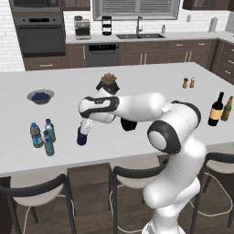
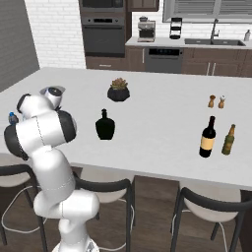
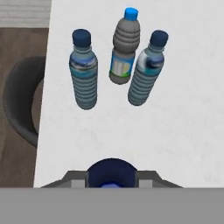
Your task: Move the plastic bottles in the middle to the plastics group, and the glass bottles in the middle to the glass group.
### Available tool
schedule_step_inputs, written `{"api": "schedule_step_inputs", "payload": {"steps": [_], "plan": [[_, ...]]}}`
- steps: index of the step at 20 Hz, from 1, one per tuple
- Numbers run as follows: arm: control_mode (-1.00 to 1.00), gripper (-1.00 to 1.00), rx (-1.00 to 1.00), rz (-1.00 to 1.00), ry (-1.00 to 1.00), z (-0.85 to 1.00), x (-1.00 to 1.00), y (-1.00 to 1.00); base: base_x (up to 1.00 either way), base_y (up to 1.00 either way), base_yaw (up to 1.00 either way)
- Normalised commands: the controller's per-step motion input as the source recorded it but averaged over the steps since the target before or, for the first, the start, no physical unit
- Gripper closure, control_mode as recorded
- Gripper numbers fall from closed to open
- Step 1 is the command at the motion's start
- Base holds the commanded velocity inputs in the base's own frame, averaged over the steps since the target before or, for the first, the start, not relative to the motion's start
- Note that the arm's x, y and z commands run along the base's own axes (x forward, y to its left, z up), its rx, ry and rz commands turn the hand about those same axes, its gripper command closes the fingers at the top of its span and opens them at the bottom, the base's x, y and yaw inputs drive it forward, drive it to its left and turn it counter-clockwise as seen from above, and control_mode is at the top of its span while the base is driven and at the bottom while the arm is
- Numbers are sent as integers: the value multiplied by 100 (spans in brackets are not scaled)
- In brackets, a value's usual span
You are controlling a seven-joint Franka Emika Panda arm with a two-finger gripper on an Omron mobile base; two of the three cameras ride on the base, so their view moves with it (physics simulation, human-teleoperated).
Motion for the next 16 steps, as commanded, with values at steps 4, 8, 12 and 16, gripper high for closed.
{"api": "schedule_step_inputs", "payload": {"steps": [4,8,12,16], "plan": [[-100,100,5,10,-2,0,10,39,0,0,0],[-100,100,1,2,0,0,9,29,0,0,0],[-100,100,0,0,0,0,3,29,0,0,0],[-100,100,0,0,0,0,13,26,0,0,0]]}}
